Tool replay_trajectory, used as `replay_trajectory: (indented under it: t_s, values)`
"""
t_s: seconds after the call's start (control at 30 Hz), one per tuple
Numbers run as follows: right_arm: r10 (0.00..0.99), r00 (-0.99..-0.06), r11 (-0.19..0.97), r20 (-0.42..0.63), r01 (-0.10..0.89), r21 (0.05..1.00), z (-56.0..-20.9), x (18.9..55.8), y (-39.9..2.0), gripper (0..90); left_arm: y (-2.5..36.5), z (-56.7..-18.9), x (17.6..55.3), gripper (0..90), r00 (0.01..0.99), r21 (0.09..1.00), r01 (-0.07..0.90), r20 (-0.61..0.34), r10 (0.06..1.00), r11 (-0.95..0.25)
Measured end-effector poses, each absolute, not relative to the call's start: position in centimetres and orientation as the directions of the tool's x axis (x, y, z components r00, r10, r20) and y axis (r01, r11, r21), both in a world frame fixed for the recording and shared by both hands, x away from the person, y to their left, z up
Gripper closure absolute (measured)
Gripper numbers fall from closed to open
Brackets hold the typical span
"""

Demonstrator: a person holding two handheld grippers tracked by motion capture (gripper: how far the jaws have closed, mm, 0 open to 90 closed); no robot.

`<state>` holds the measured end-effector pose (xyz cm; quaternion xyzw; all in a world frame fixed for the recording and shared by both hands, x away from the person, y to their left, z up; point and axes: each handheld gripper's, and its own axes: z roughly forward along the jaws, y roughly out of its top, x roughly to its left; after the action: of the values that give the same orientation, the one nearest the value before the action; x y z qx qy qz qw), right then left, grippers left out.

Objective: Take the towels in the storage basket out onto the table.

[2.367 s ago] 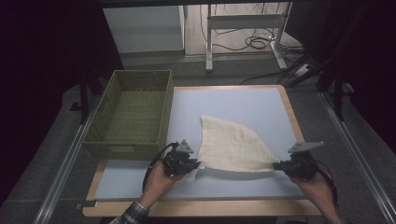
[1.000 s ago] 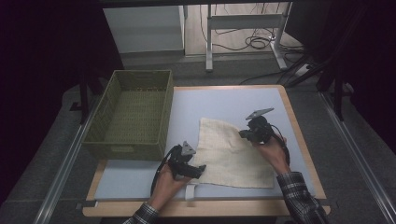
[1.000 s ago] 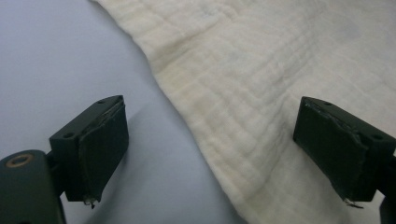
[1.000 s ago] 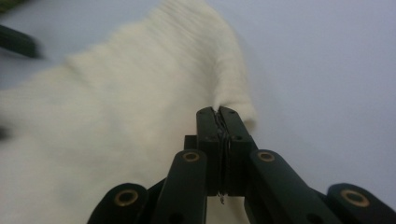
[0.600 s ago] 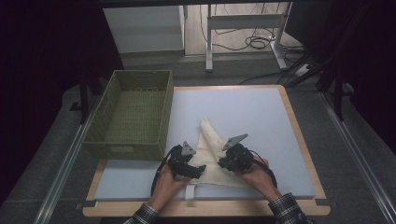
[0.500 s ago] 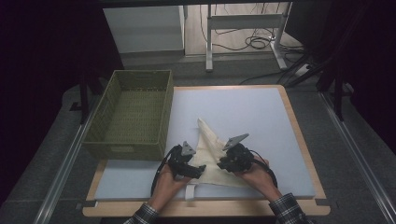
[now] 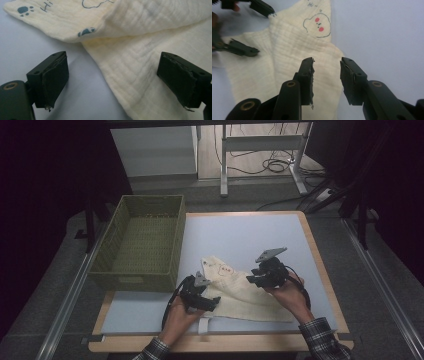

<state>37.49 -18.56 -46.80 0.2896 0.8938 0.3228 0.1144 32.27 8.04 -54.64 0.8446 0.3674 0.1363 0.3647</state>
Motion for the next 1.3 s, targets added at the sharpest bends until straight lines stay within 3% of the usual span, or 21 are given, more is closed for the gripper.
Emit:
replay_trajectory:
  t_s: [0.33, 0.4, 0.47, 0.57, 0.9, 1.3]
  values:
    - [0.625, -0.78, 0.638, -0.011, 0.503, 0.582, -51.0, 42.0, -17.1, 61.2, 8.0, -54.6, 32.3, 10.4, 0.692, 0.716, 0.523, -0.04, 0.721, -0.462]
    - [0.626, -0.78, 0.63, -0.004, 0.503, 0.592, -51.4, 41.9, -17.0, 68.5, 8.0, -54.6, 32.3, 10.5, 0.692, 0.716, 0.523, -0.04, 0.721, -0.463]
    - [0.62, -0.784, 0.625, 0.019, 0.509, 0.593, -51.4, 41.7, -17.0, 83.9, 8.0, -54.6, 32.3, 10.4, 0.692, 0.715, 0.523, -0.04, 0.721, -0.463]
    - [0.61, -0.793, 0.642, -0.004, 0.491, 0.589, -51.3, 41.2, -16.8, 88.5, 8.0, -54.6, 32.3, 10.5, 0.692, 0.716, 0.523, -0.04, 0.721, -0.463]
    - [0.658, -0.749, 0.617, -0.08, 0.475, 0.627, -48.8, 42.1, -18.6, 89.0, 8.1, -54.6, 32.3, 10.5, 0.693, 0.715, 0.523, -0.039, 0.72, -0.465]
    - [0.784, -0.602, 0.532, -0.152, 0.525, 0.665, -44.8, 48.2, -23.9, 88.9, 8.1, -54.6, 32.3, 10.4, 0.694, 0.713, 0.523, -0.038, 0.719, -0.467]
